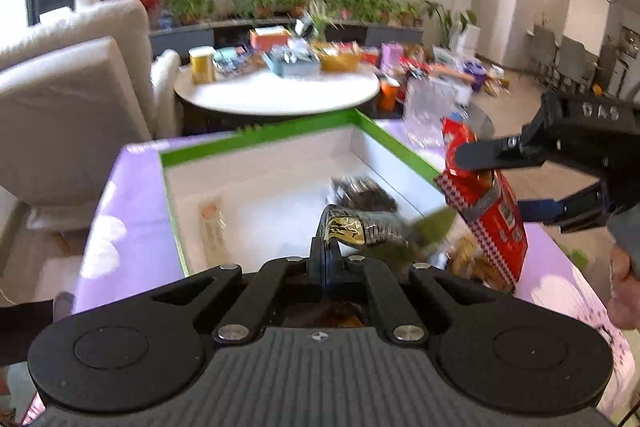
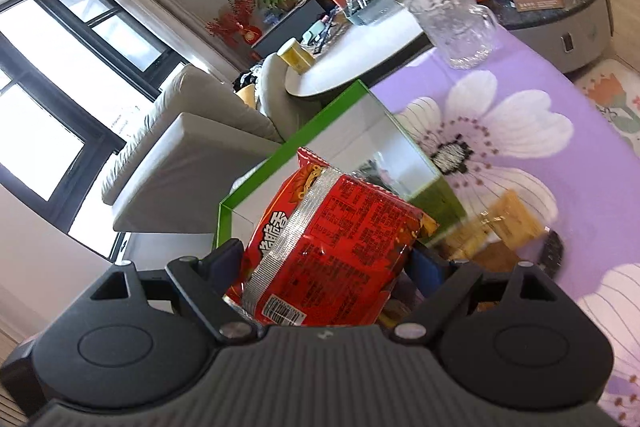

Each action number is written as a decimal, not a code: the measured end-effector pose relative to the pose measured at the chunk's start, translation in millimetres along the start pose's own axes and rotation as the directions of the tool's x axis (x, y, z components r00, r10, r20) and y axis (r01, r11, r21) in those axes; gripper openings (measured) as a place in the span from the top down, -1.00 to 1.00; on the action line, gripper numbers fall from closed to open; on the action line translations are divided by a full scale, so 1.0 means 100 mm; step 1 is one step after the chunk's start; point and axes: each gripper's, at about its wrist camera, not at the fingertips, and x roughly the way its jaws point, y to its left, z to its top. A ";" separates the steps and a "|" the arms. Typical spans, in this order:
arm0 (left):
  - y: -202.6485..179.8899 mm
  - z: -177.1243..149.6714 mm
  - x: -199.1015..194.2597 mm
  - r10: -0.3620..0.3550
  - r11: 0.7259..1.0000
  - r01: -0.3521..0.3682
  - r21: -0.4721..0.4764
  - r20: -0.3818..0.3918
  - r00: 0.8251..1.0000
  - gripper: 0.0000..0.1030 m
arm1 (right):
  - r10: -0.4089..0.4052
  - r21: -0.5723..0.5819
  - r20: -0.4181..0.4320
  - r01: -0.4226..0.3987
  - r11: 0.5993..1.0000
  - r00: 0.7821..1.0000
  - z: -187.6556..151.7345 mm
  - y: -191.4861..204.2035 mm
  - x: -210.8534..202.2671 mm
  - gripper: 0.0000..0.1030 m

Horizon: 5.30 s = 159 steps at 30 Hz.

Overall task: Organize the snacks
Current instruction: 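Lower the red bag and black pack into the green box and release both, then grasp the orange snack bag with the right tool while the left tool grasps a small red pack, then carry the orange bag and red pack over the green box and release both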

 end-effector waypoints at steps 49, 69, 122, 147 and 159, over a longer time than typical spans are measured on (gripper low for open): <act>0.51 -0.02 0.63 0.101 0.988 -0.114 -0.101 -0.133 0.986 0.55 | -0.313 -0.410 0.117 0.333 0.849 0.943 -0.11 0.22 0.94 -0.42; 0.44 -0.27 0.06 0.112 0.988 -0.121 -0.092 -0.097 0.989 0.46 | -0.253 -0.365 0.068 0.260 0.894 0.965 -0.48 0.12 0.40 -0.42; -0.29 -0.80 0.36 -0.071 0.995 0.086 0.040 -0.288 0.955 0.29 | -0.273 -0.470 0.127 0.300 0.830 0.954 -0.97 -0.16 -0.42 -0.20; -0.32 -0.34 -0.25 -0.162 0.985 0.164 0.042 -0.055 0.985 0.35 | -0.231 -0.506 0.189 0.296 0.810 0.954 -0.56 -0.03 -0.25 -0.20; 0.08 0.08 -0.06 0.049 0.997 -0.043 -0.071 0.081 0.996 0.35 | -0.152 -0.545 0.174 0.224 0.808 0.973 -0.27 0.22 0.22 -0.20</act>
